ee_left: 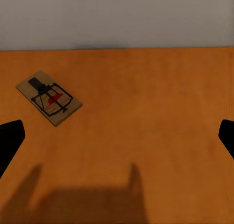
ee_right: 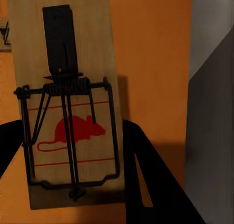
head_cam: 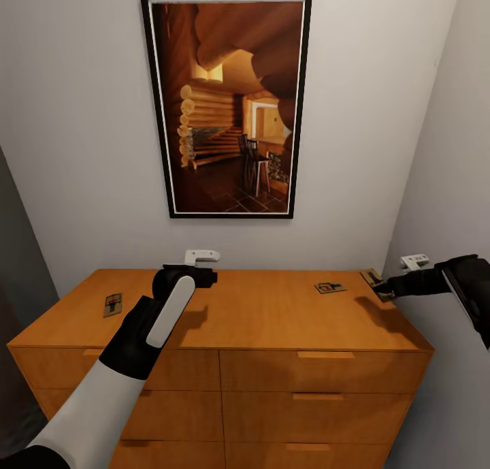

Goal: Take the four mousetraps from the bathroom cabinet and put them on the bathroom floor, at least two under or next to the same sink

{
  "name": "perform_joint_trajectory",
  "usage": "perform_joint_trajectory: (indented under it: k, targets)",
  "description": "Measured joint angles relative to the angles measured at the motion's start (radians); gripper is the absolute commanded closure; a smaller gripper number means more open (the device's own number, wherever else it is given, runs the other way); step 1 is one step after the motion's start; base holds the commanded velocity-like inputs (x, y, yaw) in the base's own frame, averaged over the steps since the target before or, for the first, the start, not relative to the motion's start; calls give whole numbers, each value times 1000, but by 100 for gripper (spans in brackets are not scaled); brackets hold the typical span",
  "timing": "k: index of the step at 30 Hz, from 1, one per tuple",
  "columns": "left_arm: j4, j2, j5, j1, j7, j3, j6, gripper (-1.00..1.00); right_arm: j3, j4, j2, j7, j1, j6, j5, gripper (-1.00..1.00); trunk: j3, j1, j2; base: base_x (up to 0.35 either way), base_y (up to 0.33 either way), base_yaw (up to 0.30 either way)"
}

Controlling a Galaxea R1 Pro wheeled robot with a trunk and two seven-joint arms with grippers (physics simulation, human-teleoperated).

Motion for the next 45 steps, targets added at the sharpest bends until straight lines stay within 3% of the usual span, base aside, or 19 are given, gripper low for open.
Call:
perform_joint_trajectory:
  k: [16, 19, 23, 29, 36, 45]
  targets:
    - [0, -2, 0, 0, 0, -1, 0, -100, -2, -40, 0, 1, 0, 2, -3, 100, 0, 0, 0, 0, 0, 0]
    - [17, 15, -15, -8, -17, 16, -16, -100, 15, -37, 17, 25, 0, -12, -18, 100, 0, 0, 0, 0, 0, 0]
    - [39, 37, -5, 3, -39, 39, -37, -100, 29, -39, 39, 35, 0, -13, -35, 100, 0, 0, 0, 0, 0, 0]
    - [61, 53, 12, 37, -6, 7, -9, -100, 9, -41, 73, 28, 0, -13, -57, 100, 0, 0, 0, 0, 0, 0]
    - [39, 75, 6, 76, 12, 8, -2, -100, 39, -41, 113, 25, 1, -13, -77, 100, 0, 0, 0, 0, 0, 0]
    - [37, 122, 9, 126, 12, 57, -1, -100, 70, -39, 164, 23, 3, -13, -77, 100, 0, 0, 0, 0, 0, 0]
